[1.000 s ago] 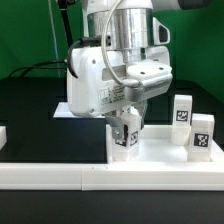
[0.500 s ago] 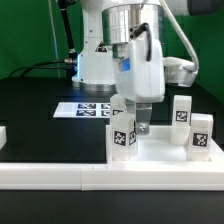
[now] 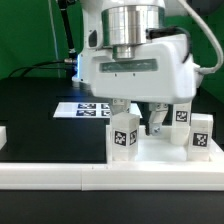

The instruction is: Assemble square table

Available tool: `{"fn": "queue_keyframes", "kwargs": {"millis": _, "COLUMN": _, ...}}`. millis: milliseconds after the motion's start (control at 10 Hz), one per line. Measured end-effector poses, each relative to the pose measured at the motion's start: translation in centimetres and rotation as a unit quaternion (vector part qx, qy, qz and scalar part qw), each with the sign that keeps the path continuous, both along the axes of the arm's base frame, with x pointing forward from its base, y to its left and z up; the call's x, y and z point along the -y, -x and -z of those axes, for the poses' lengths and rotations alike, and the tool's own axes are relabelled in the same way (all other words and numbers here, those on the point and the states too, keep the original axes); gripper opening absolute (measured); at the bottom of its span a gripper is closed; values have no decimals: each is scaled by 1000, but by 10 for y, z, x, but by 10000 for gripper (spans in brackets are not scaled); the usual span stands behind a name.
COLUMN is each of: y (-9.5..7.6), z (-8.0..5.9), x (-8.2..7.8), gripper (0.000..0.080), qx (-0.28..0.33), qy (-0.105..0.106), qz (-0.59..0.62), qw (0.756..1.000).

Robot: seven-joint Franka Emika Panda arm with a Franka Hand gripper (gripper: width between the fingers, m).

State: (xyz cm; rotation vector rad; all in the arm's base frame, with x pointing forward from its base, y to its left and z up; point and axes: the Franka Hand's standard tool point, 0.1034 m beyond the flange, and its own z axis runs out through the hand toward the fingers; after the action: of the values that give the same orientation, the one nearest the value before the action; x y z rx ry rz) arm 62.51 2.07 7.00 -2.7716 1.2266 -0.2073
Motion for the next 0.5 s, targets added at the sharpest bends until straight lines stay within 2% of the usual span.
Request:
{"fn": "queue_keyframes", "kwargs": {"millis": 200, "y": -1, "z": 7, "x": 6, "gripper": 649, "qx": -10, "qy": 13, "qz": -93, "qw": 995}}
{"fn": "queue_keyframes", "kwargs": {"millis": 300, "y": -1, "z": 7, "x": 7, "gripper": 649, "qx": -10, "qy": 15, "qz": -98, "qw": 995}}
{"fn": "queue_keyframes", "kwargs": {"millis": 500, "y": -1, "z": 8, "x": 9, "gripper": 407, "qx": -12, "qy": 13, "qz": -80, "qw": 997}}
